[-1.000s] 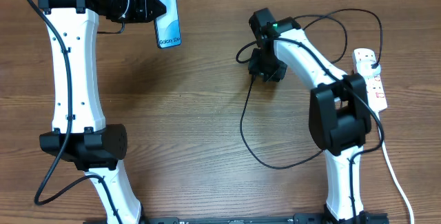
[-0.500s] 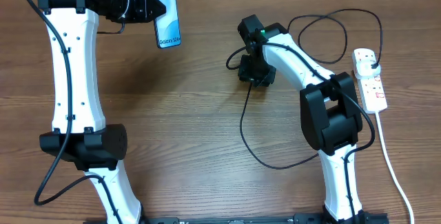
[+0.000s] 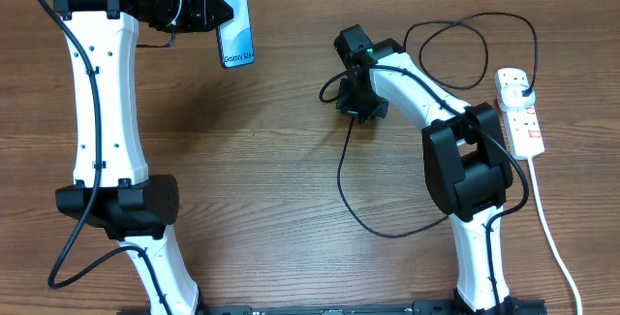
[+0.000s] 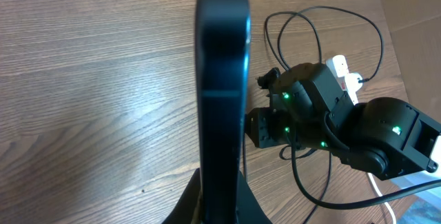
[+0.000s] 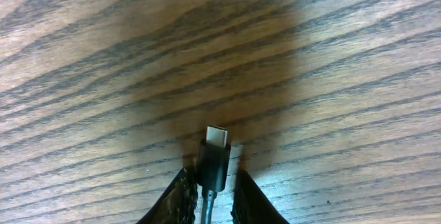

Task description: Plug charger to phone and switch on socket

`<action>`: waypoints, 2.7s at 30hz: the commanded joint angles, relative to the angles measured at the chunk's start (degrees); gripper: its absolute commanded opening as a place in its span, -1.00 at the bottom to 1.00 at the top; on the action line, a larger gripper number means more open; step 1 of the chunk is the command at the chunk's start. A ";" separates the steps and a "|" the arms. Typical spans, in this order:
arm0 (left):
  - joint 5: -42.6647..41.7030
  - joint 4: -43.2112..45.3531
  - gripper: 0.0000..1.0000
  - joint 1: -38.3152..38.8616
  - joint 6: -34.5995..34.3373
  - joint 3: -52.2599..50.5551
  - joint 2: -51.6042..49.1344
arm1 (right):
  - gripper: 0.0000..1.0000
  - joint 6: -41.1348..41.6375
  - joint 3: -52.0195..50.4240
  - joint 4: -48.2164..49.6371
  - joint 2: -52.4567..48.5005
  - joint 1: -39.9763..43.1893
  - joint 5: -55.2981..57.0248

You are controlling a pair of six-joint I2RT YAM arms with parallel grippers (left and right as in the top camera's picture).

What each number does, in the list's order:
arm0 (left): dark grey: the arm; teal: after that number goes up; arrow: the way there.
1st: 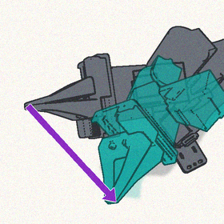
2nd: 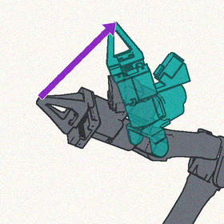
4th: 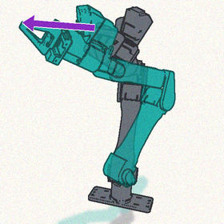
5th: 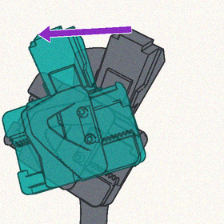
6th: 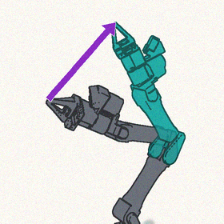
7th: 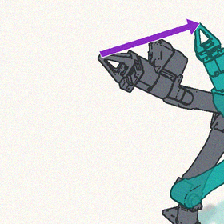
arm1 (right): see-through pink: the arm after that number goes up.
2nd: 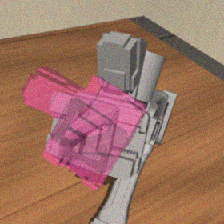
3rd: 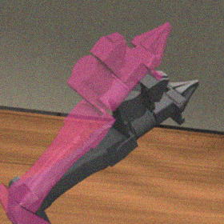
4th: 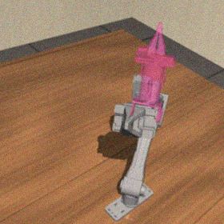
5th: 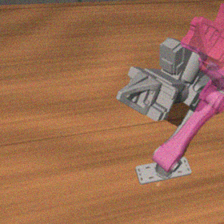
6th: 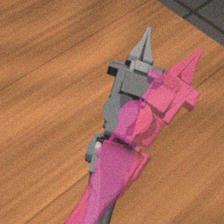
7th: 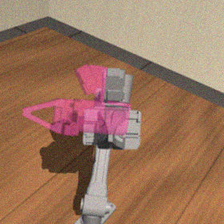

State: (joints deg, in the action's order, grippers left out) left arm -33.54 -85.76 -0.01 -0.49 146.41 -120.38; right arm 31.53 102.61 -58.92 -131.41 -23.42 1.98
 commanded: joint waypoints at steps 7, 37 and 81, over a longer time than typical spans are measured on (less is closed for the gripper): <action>-0.57 0.26 -0.92 0.04 0.02 0.96 0.68 | -0.79 0.61 -2.19 -0.15 -1.75 -0.15 -1.70; -53.59 43.58 -0.92 -0.04 -18.40 0.96 0.68 | -0.92 -33.42 0.55 -1.44 28.68 8.44 -68.35; -45.70 7.37 -0.92 2.32 9.70 0.96 0.68 | -0.93 -35.56 0.55 -2.14 33.22 2.84 -67.34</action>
State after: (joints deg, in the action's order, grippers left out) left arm -77.23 -78.26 2.17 6.98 146.41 -120.44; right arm -4.29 102.63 -61.73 -100.09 -20.29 -64.12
